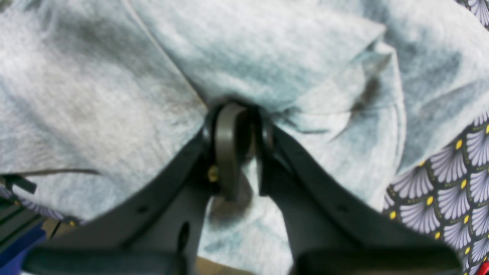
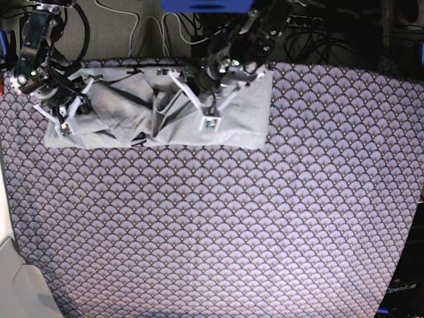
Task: Fold the T-shirt properly
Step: 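Lower the folded end onto the shirt and adjust with the left gripper, then open the left gripper and pull it back from the folded shirt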
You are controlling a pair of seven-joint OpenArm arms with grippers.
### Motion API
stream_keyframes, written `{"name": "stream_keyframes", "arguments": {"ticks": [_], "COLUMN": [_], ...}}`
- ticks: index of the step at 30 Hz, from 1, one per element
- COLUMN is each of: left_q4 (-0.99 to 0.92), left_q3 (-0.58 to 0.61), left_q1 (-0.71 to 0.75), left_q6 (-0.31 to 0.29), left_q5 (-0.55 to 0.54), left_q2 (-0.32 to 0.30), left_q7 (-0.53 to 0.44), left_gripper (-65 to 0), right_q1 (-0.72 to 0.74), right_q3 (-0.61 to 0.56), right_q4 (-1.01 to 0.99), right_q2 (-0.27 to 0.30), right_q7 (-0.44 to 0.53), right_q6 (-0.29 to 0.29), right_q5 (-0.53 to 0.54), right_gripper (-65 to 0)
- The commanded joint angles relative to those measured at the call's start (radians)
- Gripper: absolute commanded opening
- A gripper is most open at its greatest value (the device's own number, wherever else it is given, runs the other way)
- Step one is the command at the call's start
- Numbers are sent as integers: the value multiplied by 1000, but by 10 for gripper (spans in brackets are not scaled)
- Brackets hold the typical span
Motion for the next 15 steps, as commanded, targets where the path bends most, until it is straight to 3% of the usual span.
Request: {"name": "stream_keyframes", "arguments": {"ticks": [1, 7, 15], "left_q4": [23, 128, 168], "left_q3": [8, -1, -136], "left_q1": [-6, -27, -6], "left_q6": [5, 5, 16], "left_q5": [-17, -141, -144], "left_q2": [-6, -59, -96], "left_q7": [-12, -14, -12], "left_gripper": [-646, -646, -647], "right_q1": [-8, -8, -8], "right_q3": [1, 1, 1], "right_q4": [-4, -4, -4], "right_q2": [5, 5, 5], "right_q7": [-52, -52, -52], "right_q6": [3, 3, 3], "right_q5": [-29, -29, -29], "right_gripper": [-581, -581, -581]}}
